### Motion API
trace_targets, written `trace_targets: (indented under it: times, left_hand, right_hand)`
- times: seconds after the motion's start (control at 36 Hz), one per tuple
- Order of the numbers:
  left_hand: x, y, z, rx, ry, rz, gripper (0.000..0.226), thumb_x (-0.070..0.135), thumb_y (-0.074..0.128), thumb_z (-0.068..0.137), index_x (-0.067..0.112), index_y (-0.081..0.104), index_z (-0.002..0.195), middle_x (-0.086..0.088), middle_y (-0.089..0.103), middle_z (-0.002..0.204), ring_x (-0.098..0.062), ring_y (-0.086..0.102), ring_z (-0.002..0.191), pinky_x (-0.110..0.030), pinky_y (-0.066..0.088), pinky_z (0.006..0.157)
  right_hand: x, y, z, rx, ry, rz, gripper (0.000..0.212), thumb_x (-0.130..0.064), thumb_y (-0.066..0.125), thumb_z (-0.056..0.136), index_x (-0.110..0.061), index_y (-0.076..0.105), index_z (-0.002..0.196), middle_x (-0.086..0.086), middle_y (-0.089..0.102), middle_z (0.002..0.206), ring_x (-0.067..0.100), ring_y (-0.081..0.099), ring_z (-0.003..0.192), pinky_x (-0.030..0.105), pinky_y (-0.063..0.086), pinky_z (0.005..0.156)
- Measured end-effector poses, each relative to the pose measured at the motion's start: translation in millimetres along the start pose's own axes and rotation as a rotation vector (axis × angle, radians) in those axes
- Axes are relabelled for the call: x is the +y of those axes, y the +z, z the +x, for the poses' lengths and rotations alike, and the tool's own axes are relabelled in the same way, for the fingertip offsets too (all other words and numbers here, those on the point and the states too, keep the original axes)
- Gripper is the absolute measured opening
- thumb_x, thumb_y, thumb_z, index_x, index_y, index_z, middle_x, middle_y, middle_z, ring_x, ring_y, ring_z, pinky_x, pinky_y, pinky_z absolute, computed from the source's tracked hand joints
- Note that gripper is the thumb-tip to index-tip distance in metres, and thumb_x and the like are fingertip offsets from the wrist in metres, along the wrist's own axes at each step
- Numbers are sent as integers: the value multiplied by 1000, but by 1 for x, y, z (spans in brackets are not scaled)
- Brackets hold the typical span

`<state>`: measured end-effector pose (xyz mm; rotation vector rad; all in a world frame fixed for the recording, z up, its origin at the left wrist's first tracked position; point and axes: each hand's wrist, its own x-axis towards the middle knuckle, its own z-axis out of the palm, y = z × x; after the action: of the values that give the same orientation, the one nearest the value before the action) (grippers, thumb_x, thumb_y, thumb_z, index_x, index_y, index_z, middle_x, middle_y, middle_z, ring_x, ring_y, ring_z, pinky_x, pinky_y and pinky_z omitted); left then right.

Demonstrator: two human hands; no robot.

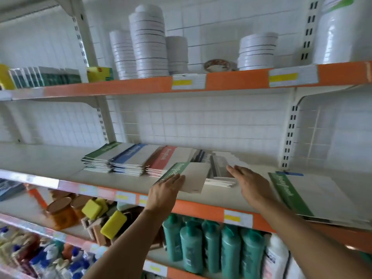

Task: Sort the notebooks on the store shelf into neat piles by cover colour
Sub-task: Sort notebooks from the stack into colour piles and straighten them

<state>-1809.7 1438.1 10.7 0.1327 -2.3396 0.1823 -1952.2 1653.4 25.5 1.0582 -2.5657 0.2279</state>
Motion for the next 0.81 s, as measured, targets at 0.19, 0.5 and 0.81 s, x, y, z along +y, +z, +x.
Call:
trace_targets:
  times: [0.19, 0.5, 0.81]
  left_hand:
    - [-75, -6, -21, -2, -46, 26, 51, 6, 56, 50, 22, 78, 93, 3, 75, 95, -13, 72, 73, -23, 50, 42]
    - [-123, 7, -19, 16, -114, 22, 61, -10, 84, 39, 17, 78, 93, -1, 75, 94, -17, 73, 75, -26, 52, 44]
    - [-180, 8, -16, 46, -135, 71, 49, 13, 36, 67, 19, 79, 90, -1, 75, 93, -16, 73, 78, -23, 52, 49]
  right_hand:
    - [-39, 33, 25, 97, -109, -99, 76, 13, 81, 28, -10, 75, 100, 8, 72, 87, 25, 71, 73, 31, 56, 54]
    - [-49, 61, 60, -227, -41, -52, 52, -38, 35, 102, -23, 23, 151, -2, 27, 155, 15, 27, 141, 26, 30, 109]
    - [-54, 73, 88, -99, -1, -147, 49, -46, 33, 100, -25, 36, 145, -6, 40, 148, 15, 38, 135, 28, 28, 109]
